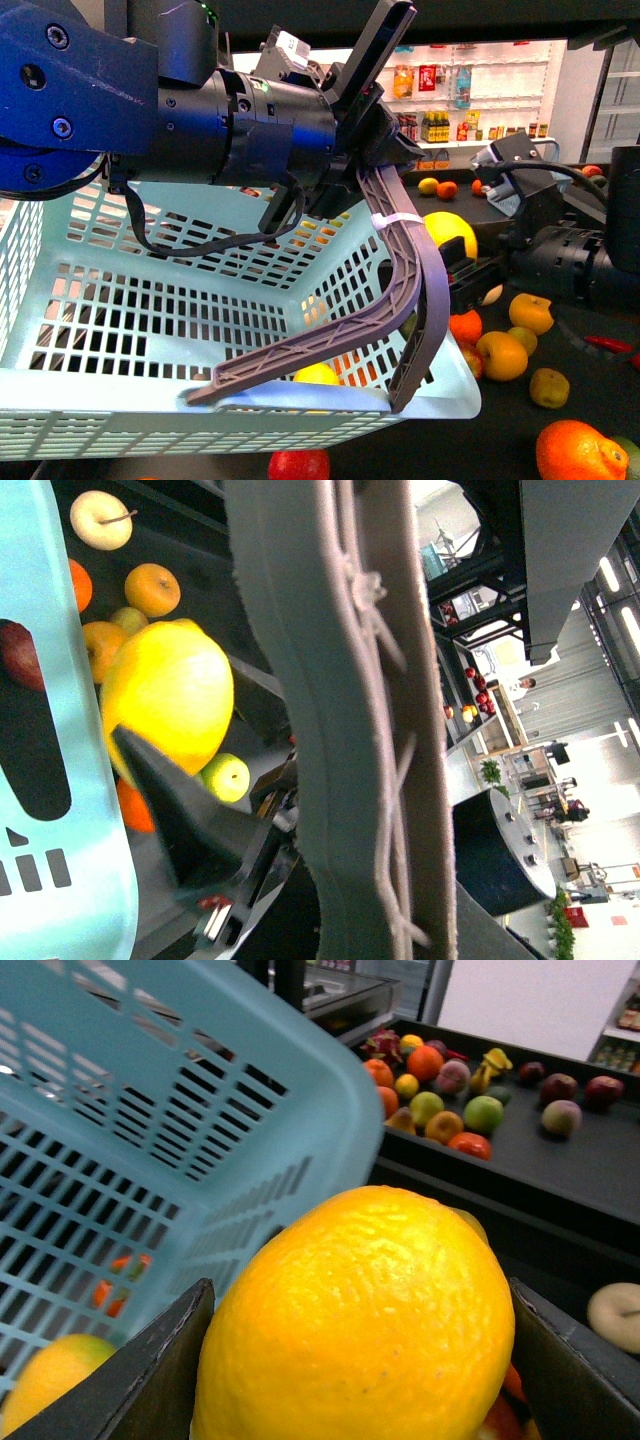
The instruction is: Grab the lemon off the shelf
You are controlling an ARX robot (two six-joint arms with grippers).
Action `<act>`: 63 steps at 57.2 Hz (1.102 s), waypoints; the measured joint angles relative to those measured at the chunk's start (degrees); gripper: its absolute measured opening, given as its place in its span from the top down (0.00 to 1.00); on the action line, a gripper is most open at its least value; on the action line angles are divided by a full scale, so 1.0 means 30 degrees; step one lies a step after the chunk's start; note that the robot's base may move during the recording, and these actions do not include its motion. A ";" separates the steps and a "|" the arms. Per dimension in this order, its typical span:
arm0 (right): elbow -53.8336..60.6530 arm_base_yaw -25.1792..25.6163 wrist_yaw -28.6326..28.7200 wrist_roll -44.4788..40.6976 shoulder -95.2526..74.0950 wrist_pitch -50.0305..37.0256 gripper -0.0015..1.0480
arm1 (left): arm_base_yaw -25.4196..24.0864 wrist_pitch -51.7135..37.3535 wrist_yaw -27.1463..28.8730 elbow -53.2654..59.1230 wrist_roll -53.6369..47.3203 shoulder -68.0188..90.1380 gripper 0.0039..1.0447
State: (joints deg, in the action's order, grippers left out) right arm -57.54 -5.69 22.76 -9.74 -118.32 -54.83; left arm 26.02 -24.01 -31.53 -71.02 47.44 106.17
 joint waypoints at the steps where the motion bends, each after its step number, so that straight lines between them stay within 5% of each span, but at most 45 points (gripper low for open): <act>1: 0.0029 -0.0102 -0.0080 0.0095 0.0000 -0.0022 0.24 | 0.0000 0.0000 0.0000 0.0000 0.0007 0.0000 0.93; 18: 0.0656 -0.1428 -0.0663 0.1049 0.0000 -0.0073 0.24 | 0.0000 0.0000 0.0007 0.0000 0.0000 0.0000 0.93; 26: 0.0831 -0.1406 -0.0678 0.1792 0.0138 -0.0160 0.06 | 0.0007 0.0000 0.0007 0.0000 0.0000 0.0000 0.93; 31: 0.0896 -0.1195 -0.1020 0.2273 0.0481 -0.0357 0.07 | 0.0000 0.0000 0.0007 0.0000 0.0015 0.0000 0.93; 46: 0.2506 0.0750 -0.5289 0.3293 0.4313 0.0226 0.07 | 0.0000 0.0000 0.0036 0.0000 0.0153 0.0007 0.93; 63: 0.8998 0.3475 -0.6105 0.4102 1.3056 0.2171 0.07 | 0.0000 0.0000 0.0007 0.0000 0.0117 0.0007 0.93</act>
State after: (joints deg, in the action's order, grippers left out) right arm -30.55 4.73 4.45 2.57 -79.15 -48.31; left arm 26.02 -24.01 -31.51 -71.02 47.79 106.19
